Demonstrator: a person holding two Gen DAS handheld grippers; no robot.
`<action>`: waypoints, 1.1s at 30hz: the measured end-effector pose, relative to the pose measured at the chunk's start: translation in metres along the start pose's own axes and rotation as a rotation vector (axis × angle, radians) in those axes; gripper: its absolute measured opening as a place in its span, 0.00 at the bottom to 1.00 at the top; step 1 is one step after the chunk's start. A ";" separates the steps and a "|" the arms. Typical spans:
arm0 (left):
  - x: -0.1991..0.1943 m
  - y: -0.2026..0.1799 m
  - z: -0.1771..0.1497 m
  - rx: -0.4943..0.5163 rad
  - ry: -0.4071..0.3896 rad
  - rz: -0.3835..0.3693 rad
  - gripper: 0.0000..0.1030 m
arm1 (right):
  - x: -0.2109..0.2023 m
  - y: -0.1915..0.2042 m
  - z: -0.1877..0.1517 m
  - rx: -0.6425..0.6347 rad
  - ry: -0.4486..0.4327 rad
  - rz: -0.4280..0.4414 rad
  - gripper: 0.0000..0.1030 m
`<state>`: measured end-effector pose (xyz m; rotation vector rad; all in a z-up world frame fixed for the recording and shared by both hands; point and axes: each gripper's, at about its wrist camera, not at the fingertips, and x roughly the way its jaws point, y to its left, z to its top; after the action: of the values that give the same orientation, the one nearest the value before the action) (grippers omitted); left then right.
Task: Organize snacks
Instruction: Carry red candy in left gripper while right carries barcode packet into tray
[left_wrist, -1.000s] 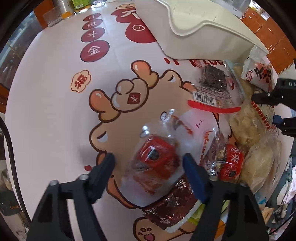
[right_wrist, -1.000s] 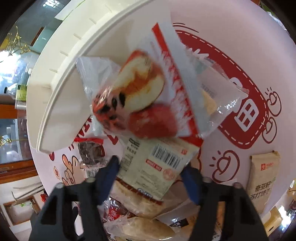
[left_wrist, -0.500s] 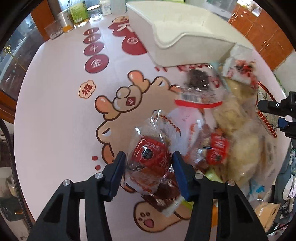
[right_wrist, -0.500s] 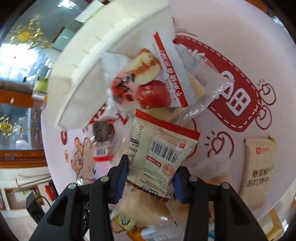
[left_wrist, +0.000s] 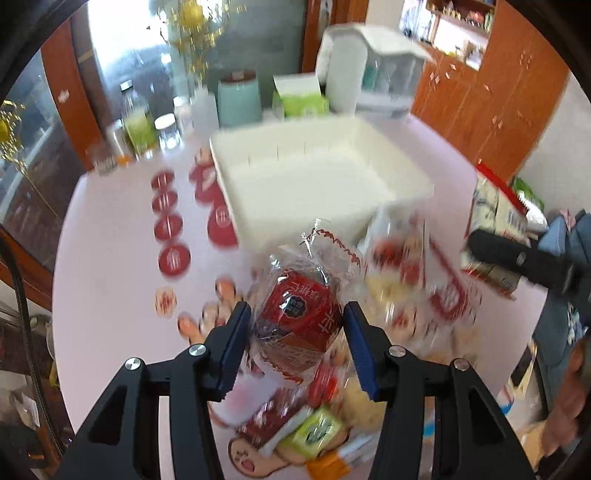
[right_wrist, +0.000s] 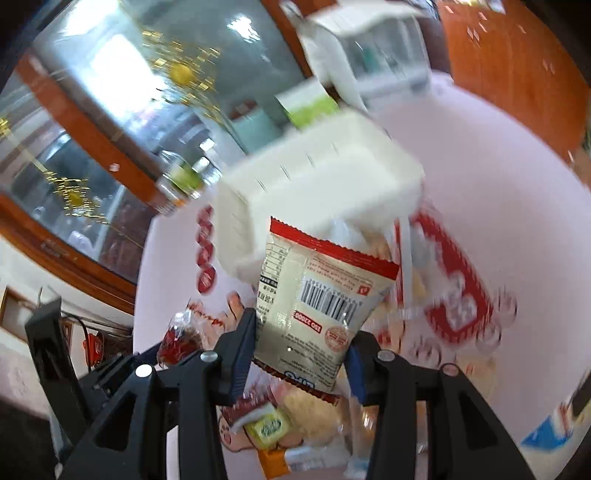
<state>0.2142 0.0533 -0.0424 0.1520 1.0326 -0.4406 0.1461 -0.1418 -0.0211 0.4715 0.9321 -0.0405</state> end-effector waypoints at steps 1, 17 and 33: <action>-0.004 -0.003 0.012 -0.004 -0.017 0.012 0.49 | 0.000 0.001 0.007 -0.012 -0.013 0.005 0.43; 0.068 0.000 0.143 -0.149 -0.037 0.211 0.49 | 0.076 -0.029 0.133 -0.108 -0.084 -0.065 0.43; 0.110 0.010 0.152 -0.184 0.019 0.237 0.89 | 0.146 -0.036 0.139 -0.183 0.082 -0.068 0.66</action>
<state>0.3869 -0.0182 -0.0593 0.1122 1.0536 -0.1286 0.3320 -0.2062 -0.0788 0.2736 1.0219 0.0024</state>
